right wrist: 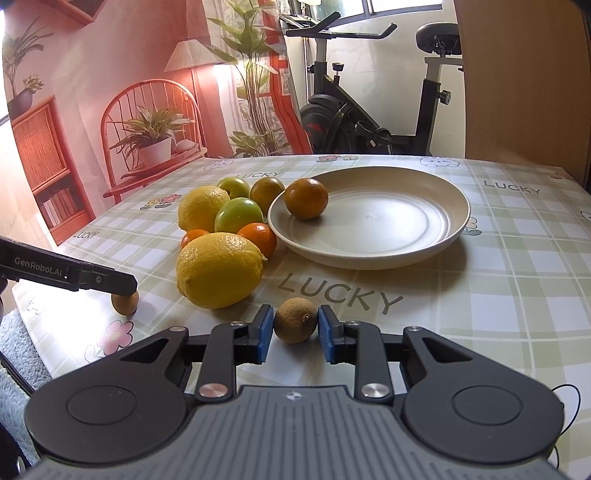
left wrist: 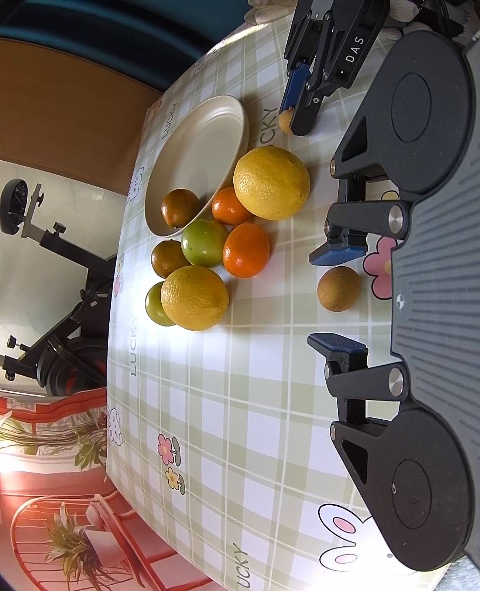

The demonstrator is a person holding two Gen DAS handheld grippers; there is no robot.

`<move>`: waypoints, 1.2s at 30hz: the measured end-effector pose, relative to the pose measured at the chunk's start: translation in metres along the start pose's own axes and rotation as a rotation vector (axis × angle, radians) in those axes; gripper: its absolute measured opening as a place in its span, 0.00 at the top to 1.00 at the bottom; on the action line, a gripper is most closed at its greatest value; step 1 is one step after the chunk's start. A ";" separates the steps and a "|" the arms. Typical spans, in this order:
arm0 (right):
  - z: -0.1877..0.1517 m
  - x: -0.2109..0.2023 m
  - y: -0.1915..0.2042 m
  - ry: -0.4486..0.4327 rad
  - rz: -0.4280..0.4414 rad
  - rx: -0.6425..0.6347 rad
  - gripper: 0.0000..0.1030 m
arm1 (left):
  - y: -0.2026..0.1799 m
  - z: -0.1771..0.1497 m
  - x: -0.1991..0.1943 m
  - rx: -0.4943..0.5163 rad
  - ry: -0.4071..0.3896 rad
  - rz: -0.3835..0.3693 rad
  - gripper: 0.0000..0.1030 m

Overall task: Organize fruits
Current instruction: 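Grasp a brown kiwi with the left gripper while the right gripper grasps another kiwi, then carry the kiwis toward the plate with both grippers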

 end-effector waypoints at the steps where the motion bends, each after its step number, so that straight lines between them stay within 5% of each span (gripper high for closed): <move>1: 0.000 0.000 0.000 0.000 0.000 0.001 0.72 | 0.000 0.000 0.000 0.001 0.002 0.000 0.59; 8: 0.000 0.000 -0.001 0.002 0.000 0.001 0.72 | -0.003 -0.001 0.001 0.010 0.007 -0.011 0.61; 13: -0.001 0.000 -0.002 0.005 -0.002 0.006 0.72 | -0.006 -0.003 0.003 0.023 0.020 -0.025 0.71; 36: 0.005 0.007 -0.005 -0.015 -0.016 0.024 0.71 | -0.007 -0.004 0.002 0.042 0.008 -0.020 0.71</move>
Point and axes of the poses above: each gripper's, at about its wrist camera, not at the fingertips, and x roughly the way its jaws point, y to its left, z to its top, the point moved 9 cm from there along x, roughly the way its jaws point, and after that the axes turned 6 degrees about z, right-handed, at the moved point
